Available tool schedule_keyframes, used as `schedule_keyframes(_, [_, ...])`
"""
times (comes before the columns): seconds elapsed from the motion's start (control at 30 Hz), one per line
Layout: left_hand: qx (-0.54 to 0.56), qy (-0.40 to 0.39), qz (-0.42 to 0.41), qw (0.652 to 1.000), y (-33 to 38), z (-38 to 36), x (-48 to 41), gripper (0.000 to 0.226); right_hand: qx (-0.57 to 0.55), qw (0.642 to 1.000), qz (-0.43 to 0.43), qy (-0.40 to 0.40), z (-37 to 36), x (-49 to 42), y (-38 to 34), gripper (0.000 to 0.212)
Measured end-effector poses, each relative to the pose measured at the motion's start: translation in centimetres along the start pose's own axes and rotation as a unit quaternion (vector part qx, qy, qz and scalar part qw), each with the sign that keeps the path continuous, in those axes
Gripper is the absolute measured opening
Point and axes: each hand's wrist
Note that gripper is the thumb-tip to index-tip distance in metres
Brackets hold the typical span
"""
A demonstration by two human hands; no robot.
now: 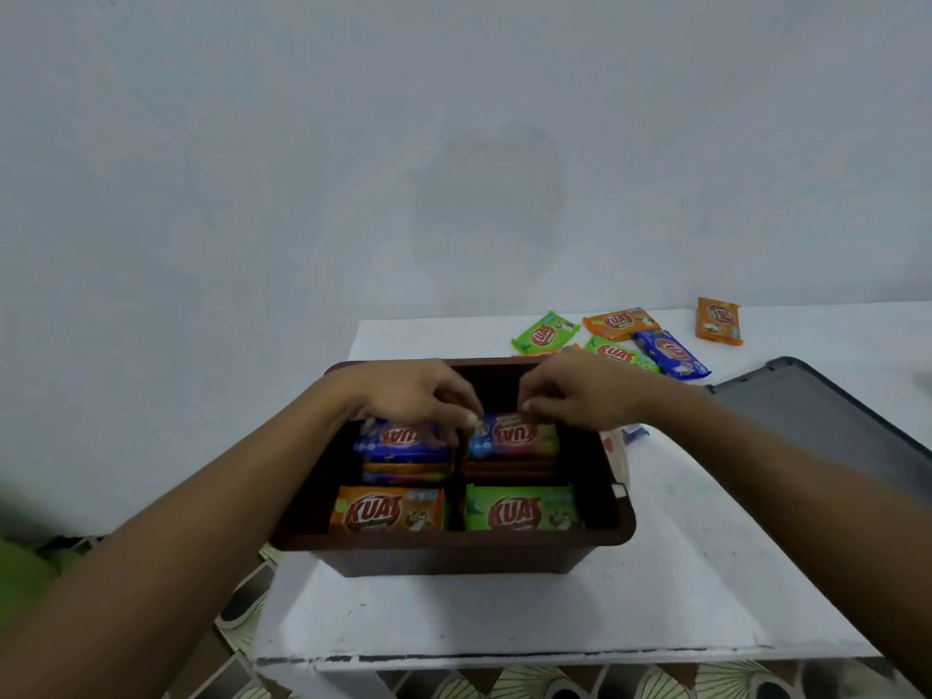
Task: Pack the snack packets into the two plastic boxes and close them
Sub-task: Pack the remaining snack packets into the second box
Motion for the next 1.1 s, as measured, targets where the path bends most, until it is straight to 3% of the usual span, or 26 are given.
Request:
schedule_keyframes(0.1, [-0.042,0.122,-0.084,0.988,1.7,0.6,-3.4,0.023,-0.222,0.964,-0.021,0.143,0.7,0.6,3.6,0.014])
schedule_keyframes(0.2, [-0.061,0.198,-0.104,0.973,3.0,1.2,-7.6,0.014,-0.210,0.941,-0.093,0.250,0.8,-0.2,8.7,0.012])
schedule_keyframes(0.3, [-0.136,0.214,-0.107,0.961,3.4,2.0,-12.0,0.014,-0.157,0.945,-0.177,0.226,0.6,-0.9,14.2,0.005])
schedule_keyframes(0.43, [-0.197,0.210,-0.060,0.956,1.6,3.3,-17.4,0.017,-0.092,0.960,-0.200,0.171,0.2,-2.8,19.1,0.011])
schedule_keyframes(0.57, [-0.204,0.204,0.043,0.956,-1.5,4.6,-22.1,0.025,-0.027,0.963,-0.235,0.127,0.6,-5.3,20.8,0.032])
schedule_keyframes(0.67, [-0.231,0.144,0.145,0.951,-3.3,4.9,-25.1,0.042,0.004,0.962,-0.255,0.094,0.1,-6.7,21.3,0.049])
schedule_keyframes(0.77, [-0.241,0.100,0.197,0.945,-4.2,4.6,-27.5,0.061,0.020,0.956,-0.283,0.073,-0.3,-8.1,21.6,0.068])
schedule_keyframes(0.9, [-0.283,0.076,0.231,0.928,-5.0,4.5,-29.6,0.068,-0.080,0.958,-0.274,0.025,0.4,-8.6,21.5,0.071])
schedule_keyframes(1.1, [-0.156,0.139,0.192,0.959,-3.3,5.7,-28.9,0.036,-0.194,0.942,-0.270,0.030,1.4,-7.7,21.6,0.049])
Point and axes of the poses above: each hand's wrist, its own x-axis away from the middle knuckle, its own z-axis out of the back of the hand, y = z × x, and after that the axes turned 14 degrees about -z, right-handed
